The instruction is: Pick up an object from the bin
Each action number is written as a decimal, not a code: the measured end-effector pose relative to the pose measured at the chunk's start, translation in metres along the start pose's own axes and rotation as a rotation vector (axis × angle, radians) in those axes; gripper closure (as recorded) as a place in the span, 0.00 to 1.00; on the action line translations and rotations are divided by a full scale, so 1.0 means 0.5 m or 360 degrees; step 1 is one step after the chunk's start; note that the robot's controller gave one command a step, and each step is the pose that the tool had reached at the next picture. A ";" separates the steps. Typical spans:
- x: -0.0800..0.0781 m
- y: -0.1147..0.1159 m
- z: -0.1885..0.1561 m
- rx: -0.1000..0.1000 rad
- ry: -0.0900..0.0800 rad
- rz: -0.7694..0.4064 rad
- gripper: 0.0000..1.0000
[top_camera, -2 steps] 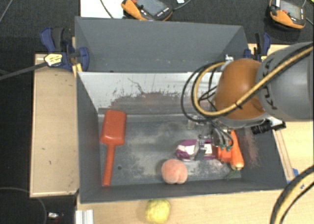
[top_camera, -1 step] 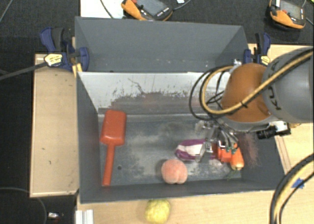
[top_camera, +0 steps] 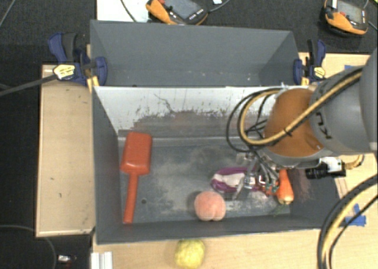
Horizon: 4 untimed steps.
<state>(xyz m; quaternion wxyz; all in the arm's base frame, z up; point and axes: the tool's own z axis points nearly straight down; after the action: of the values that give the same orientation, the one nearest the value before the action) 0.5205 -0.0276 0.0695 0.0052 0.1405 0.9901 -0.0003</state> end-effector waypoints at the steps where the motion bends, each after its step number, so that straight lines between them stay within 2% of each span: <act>1: -0.001 0.034 -0.001 0.0002 0.0012 0.0120 1.00; 4: -0.001 0.034 -0.007 0.0002 0.0008 0.0114 1.00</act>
Offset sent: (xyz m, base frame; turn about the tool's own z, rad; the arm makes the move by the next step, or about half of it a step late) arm 0.0000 0.0000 0.0000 0.0000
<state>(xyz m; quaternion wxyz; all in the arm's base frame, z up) 0.5254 -0.0116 0.0731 0.0026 0.1757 0.9844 -0.0005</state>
